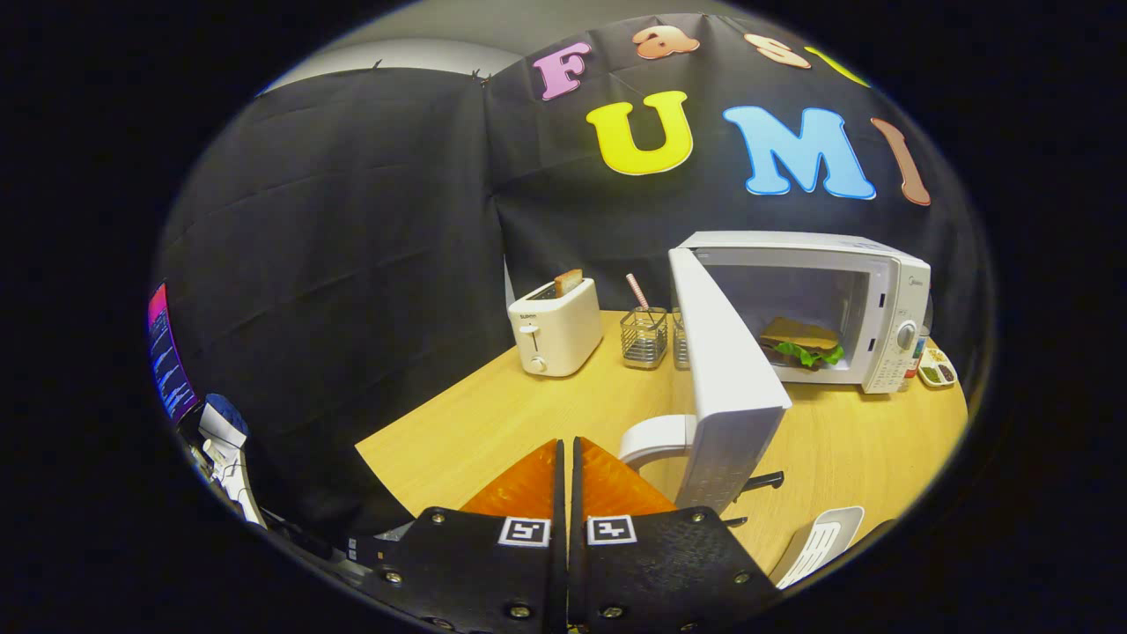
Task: Open the microwave, put the food inside, and close the microwave door.
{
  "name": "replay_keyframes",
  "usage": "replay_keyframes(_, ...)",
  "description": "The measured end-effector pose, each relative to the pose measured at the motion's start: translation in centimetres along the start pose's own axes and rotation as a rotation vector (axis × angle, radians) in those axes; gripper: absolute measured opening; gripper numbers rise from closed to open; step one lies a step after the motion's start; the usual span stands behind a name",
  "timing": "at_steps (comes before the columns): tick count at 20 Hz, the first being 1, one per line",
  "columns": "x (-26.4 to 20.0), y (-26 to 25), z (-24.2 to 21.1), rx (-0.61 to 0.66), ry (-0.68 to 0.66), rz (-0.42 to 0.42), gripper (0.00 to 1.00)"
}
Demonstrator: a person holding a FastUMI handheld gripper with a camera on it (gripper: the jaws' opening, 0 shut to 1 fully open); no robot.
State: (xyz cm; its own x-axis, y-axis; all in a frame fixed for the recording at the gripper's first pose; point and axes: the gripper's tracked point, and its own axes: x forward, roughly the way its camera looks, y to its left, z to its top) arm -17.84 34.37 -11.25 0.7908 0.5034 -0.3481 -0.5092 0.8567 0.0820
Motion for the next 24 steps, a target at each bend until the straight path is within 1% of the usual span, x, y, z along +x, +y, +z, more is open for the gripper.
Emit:
replay_keyframes(2,-0.1,-1.6,0.1,0.01,0.002,-0.015,0.01)
replay_keyframes(4,-0.3,-3.8,0.3,0.046,0.006,-0.03,0.01)
replay_keyframes(11,-0.5,-12.4,1.8,0.078,0.003,-0.138,0.02)
replay_keyframes(15,0.3,-15.6,2.8,0.089,-0.004,-0.162,0.02)
replay_keyframes(24,3.0,-20.6,4.0,0.098,-0.009,-0.185,0.02)
